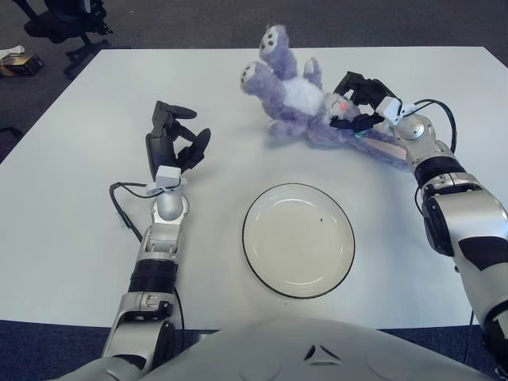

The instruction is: Put the doll into the plate.

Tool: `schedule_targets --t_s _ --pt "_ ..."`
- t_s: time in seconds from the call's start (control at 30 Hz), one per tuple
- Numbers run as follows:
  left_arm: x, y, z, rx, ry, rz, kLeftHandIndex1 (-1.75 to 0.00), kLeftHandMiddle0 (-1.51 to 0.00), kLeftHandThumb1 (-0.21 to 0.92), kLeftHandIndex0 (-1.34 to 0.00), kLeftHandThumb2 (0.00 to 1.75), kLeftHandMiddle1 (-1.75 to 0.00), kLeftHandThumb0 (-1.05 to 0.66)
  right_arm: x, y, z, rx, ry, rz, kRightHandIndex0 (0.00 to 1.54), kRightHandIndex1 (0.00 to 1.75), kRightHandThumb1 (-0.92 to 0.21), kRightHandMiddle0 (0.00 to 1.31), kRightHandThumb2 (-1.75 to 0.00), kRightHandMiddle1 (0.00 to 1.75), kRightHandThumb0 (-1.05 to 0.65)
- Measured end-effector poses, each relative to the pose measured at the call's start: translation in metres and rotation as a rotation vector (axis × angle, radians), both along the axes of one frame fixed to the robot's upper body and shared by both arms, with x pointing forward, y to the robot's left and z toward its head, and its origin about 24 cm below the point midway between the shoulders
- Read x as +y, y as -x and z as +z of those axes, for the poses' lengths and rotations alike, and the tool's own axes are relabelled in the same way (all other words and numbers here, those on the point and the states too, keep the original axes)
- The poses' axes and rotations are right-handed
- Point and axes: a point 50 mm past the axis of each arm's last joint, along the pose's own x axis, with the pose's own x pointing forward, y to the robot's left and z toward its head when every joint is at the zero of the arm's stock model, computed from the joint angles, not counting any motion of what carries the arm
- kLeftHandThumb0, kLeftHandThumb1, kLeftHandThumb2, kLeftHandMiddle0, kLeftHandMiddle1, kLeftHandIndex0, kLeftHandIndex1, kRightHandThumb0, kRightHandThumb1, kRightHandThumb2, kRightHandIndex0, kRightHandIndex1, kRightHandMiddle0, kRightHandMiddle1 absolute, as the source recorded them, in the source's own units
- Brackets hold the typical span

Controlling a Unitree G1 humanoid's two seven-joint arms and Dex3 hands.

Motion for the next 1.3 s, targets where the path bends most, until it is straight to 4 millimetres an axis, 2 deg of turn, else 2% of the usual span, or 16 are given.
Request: schedule_targets --t_s 0.5,0.83,1.3 --pt "0.002 0.0 0.0 0.006 0.013 -0.004 -1.57 -0.83 0.92 -0.38 0.35 -1.75 -0.35 0.001 0.0 0.016 0.018 -0.077 0.098 0.91 1.75 -0.8 0.72 -0.11 1.75 -0.09" --pt "0.003 -0.001 -0.001 0.017 0.021 -0.002 -1.58 -0.83 0.92 -0.37 0.36 -1.75 -0.35 0.009 0.007 0.034 -0.072 -0.078 0.227 0.92 1.75 -0.82 0.73 -0.07 1.75 -0.13" --pt "0.003 -0.002 -0.001 0.025 0.022 -0.005 -1.59 -0.83 0.92 -0.36 0.36 -1.75 -0.35 0.009 0.011 0.033 -0.111 -0.059 0.246 0.93 1.75 -0.83 0.75 -0.05 1.75 -0.2"
